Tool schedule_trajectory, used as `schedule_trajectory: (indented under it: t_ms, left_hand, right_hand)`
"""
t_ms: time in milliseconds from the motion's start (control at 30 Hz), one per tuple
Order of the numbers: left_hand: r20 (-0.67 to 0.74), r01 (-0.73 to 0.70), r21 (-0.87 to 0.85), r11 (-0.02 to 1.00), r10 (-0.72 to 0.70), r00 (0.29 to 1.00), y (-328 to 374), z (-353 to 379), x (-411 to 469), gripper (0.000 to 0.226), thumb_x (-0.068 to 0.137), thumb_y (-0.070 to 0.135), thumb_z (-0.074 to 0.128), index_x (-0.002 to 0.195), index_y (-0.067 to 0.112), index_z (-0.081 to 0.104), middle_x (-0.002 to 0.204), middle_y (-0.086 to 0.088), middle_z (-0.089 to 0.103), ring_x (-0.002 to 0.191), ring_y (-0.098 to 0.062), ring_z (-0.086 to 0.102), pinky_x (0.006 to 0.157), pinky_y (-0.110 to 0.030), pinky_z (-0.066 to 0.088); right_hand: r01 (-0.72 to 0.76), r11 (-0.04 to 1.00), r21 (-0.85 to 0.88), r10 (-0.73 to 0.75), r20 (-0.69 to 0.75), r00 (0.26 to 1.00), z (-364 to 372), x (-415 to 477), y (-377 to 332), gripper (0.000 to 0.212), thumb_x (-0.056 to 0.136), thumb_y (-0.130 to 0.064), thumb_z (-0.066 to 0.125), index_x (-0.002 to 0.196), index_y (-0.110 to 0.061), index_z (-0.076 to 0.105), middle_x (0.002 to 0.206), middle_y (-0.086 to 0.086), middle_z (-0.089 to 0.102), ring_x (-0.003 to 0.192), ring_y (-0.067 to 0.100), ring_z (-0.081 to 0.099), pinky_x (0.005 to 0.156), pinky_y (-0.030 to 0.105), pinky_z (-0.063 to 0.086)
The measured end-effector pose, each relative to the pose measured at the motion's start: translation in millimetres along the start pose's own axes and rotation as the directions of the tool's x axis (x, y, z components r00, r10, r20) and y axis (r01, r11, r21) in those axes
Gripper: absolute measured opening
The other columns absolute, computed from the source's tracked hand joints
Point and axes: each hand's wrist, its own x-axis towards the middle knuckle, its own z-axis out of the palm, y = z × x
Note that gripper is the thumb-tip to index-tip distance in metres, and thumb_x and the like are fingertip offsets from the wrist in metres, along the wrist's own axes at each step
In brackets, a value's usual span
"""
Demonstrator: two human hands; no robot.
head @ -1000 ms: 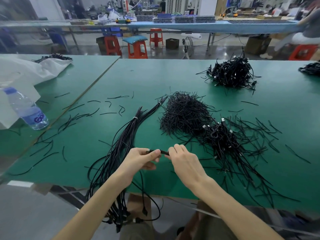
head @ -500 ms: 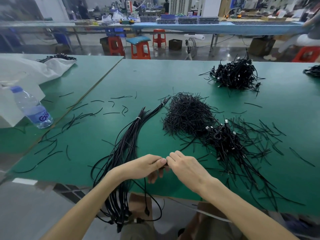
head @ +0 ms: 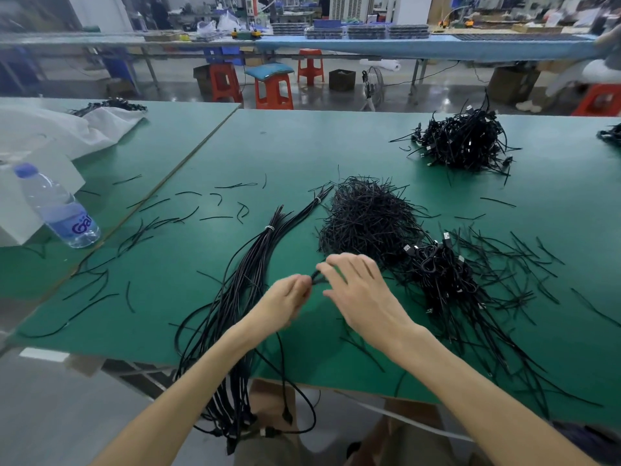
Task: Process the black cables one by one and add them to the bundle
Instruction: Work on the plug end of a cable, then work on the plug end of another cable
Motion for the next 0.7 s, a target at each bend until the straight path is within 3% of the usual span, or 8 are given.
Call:
schedule_trajectory:
  t_ms: [67, 133, 233, 367, 600, 700]
  left_hand:
    - [-0.144, 0.034, -0.188, 0.982, -0.061, 0.988, -5.0, -8.0, 10.0, 0.036, 0.111, 0.035, 0.036, 0.084, 0.014, 0.049, 0.058, 0.009, 0.036, 0.047, -0.011, 0.027, 0.043, -0.024, 0.023]
    - [-0.249, 0.056, -0.337, 0.940, -0.146, 0.957, -8.8, -12.1, 20.8, 0.037, 0.111, 0.038, 0.035, 0.087, 0.013, 0.048, 0.057, 0.009, 0.033, 0.047, -0.011, 0.025, 0.043, -0.022, 0.024]
    - [-0.304, 0.063, -0.429, 0.901, -0.209, 0.929, -13.5, -3.9, 36.6, 0.037, 0.111, 0.038, 0.033, 0.087, 0.014, 0.046, 0.058, 0.007, 0.031, 0.046, -0.011, 0.025, 0.043, -0.022, 0.025]
    - [-0.344, 0.046, -0.383, 0.923, -0.189, 0.920, -20.6, 14.2, 49.5, 0.037, 0.112, 0.038, 0.032, 0.086, 0.013, 0.042, 0.058, 0.008, 0.032, 0.047, -0.010, 0.024, 0.042, -0.023, 0.022]
    - [-0.398, 0.012, -0.248, 0.969, -0.113, 0.910, -28.2, 16.8, 53.2, 0.042, 0.112, 0.038, 0.030, 0.081, 0.013, 0.043, 0.060, 0.006, 0.035, 0.050, -0.012, 0.028, 0.049, -0.026, 0.026]
    - [-0.404, 0.008, -0.213, 0.977, -0.096, 0.910, -29.6, 17.5, 53.7, 0.041, 0.112, 0.037, 0.031, 0.081, 0.013, 0.045, 0.064, 0.003, 0.036, 0.053, -0.013, 0.030, 0.052, -0.029, 0.028]
  right_hand:
    - [-0.061, 0.998, 0.005, 0.061, -0.043, 0.997, -0.8, 3.4, 5.8, 0.043, 0.098, -0.026, 0.063, 0.136, -0.007, 0.056, 0.129, 0.008, 0.057, 0.121, 0.027, 0.053, 0.107, 0.042, 0.040]
    - [-0.133, 0.990, 0.045, 0.135, -0.047, 0.990, 1.7, 5.0, 11.9, 0.035, 0.098, -0.021, 0.064, 0.129, -0.006, 0.059, 0.119, 0.006, 0.061, 0.110, 0.027, 0.058, 0.099, 0.041, 0.047]
    - [-0.375, 0.900, 0.222, 0.360, 0.106, 0.927, 12.9, 12.2, 24.3, 0.030, 0.101, -0.022, 0.061, 0.125, -0.005, 0.060, 0.111, 0.006, 0.063, 0.103, 0.022, 0.057, 0.092, 0.038, 0.050]
    - [-0.551, 0.785, 0.282, 0.529, 0.156, 0.834, 33.1, 35.7, 52.2, 0.033, 0.103, -0.023, 0.057, 0.130, -0.004, 0.055, 0.122, 0.010, 0.057, 0.111, 0.022, 0.051, 0.096, 0.037, 0.049]
    - [-0.564, 0.823, 0.069, 0.540, 0.218, 0.813, 65.8, 94.6, 81.9, 0.035, 0.105, -0.022, 0.053, 0.134, -0.003, 0.050, 0.132, 0.018, 0.050, 0.117, 0.030, 0.048, 0.094, 0.037, 0.048]
    - [-0.548, 0.837, -0.004, 0.533, 0.234, 0.813, 74.8, 100.0, 81.0, 0.031, 0.099, -0.012, 0.063, 0.127, -0.004, 0.053, 0.128, 0.016, 0.054, 0.115, 0.029, 0.049, 0.094, 0.036, 0.047]
